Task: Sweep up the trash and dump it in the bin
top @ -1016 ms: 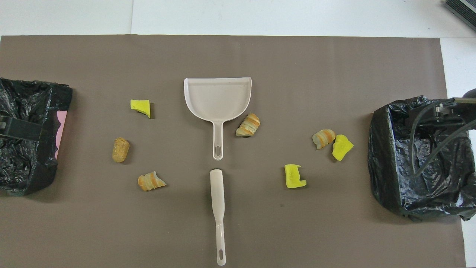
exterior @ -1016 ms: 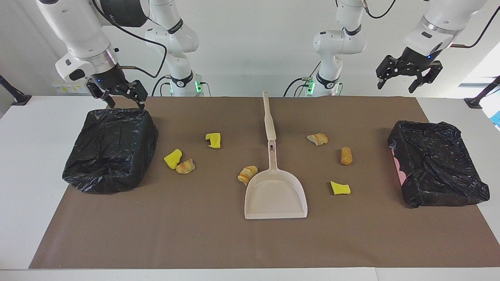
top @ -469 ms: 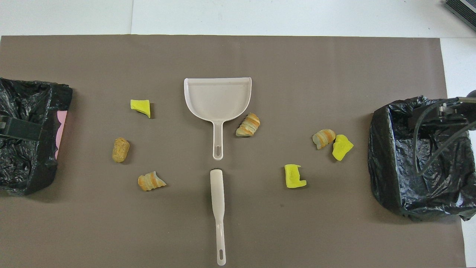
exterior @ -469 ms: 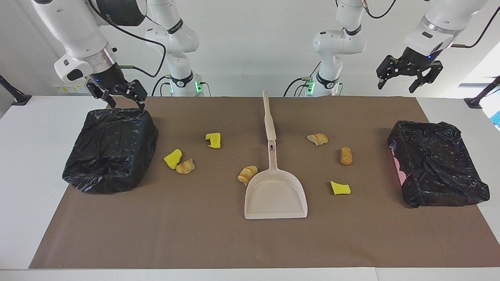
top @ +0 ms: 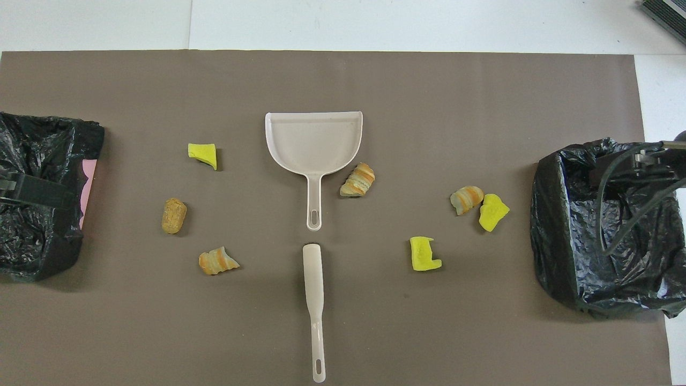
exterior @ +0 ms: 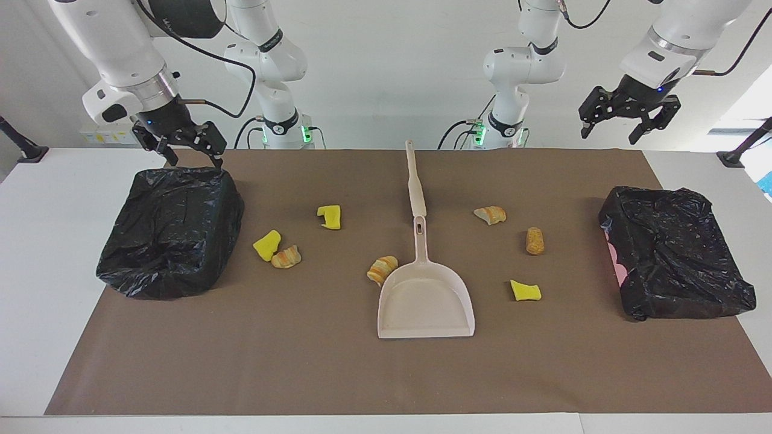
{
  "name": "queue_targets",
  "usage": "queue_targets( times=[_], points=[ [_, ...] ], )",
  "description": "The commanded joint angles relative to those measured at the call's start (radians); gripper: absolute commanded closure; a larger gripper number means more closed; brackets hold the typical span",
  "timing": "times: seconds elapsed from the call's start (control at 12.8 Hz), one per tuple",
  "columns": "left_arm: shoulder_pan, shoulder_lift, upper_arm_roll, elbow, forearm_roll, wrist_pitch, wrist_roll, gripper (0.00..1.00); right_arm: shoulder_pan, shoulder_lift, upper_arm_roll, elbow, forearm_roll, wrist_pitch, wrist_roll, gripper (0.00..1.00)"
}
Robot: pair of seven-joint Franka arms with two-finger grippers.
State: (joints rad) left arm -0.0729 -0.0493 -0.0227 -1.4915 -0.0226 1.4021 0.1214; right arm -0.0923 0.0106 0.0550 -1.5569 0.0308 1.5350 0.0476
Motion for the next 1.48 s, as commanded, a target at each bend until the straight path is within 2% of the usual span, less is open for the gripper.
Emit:
queue_targets(
  times=[0.0, 0.31, 0.47, 0.63, 1.02, 1.25, 1.41],
  points=[
    [-0.008, -0.101, -0.014, -0.152, 0.003, 0.072, -0.011, 0.00, 0.008, -0.011, 0.005, -0.005, -0.003, 0.002, -0.045, 0.00],
    [-0.008, -0.202, -0.147, -0.356, -0.010, 0.165, -0.161, 0.00, 0.025, 0.035, 0.012, 0.000, 0.009, 0.007, -0.046, 0.00],
    [-0.008, -0.230, -0.238, -0.455, -0.049, 0.218, -0.248, 0.00, 0.074, 0.084, 0.012, 0.020, 0.012, 0.037, -0.034, 0.00],
    [-0.010, -0.244, -0.343, -0.560, -0.082, 0.323, -0.357, 0.00, 0.144, 0.129, 0.012, 0.021, 0.012, 0.092, 0.021, 0.00],
    [-0.048, -0.238, -0.535, -0.775, -0.174, 0.567, -0.577, 0.00, 0.298, 0.265, 0.028, 0.056, 0.021, 0.212, 0.233, 0.00],
    [-0.064, -0.215, -0.664, -0.867, -0.181, 0.687, -0.693, 0.00, 0.396, 0.322, 0.028, 0.069, 0.021, 0.290, 0.369, 0.00],
    [-0.064, -0.204, -0.726, -0.900, -0.230, 0.733, -0.724, 0.00, 0.446, 0.351, 0.028, 0.070, 0.020, 0.335, 0.452, 0.00]
  ],
)
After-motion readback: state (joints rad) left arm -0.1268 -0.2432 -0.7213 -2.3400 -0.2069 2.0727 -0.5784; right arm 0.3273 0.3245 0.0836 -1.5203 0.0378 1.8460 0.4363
